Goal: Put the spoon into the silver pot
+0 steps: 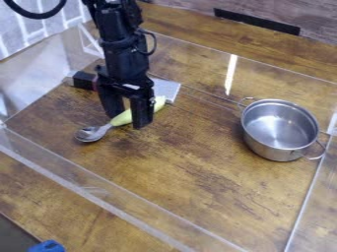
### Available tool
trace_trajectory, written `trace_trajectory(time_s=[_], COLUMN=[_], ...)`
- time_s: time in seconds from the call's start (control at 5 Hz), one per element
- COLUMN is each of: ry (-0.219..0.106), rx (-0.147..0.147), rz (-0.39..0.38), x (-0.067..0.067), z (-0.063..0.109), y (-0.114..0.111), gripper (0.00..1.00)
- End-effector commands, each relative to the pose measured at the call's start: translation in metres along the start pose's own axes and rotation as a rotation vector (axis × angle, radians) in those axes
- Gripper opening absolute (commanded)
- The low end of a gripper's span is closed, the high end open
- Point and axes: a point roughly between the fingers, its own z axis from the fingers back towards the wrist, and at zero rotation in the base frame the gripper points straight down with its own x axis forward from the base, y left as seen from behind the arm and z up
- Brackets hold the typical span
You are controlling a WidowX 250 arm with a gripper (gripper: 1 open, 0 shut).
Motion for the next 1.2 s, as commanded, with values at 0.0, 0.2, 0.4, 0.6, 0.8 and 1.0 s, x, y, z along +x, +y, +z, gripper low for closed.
trace_trajectory(time_s=[0.0,0.2,0.4,0.6,0.8,1.0], ry=[-0.040,-0.029,-0.019,-0.015,-0.016,-0.007], rx=[0.029,0.034,0.039,0.041,0.041,0.041], rz=[0.058,0.064,0.073,0.118,0.161,0.141], x=[-0.001,-0.002,-0.003,-0.001,0.001,0.008], z=[0.017,0.004,-0.009,-0.018,-0.024,-0.026], y=[0.010,0.013,0.015,0.019,0.022,0.021], gripper=[1.00,1.00,1.00,0.00,0.00,0.00])
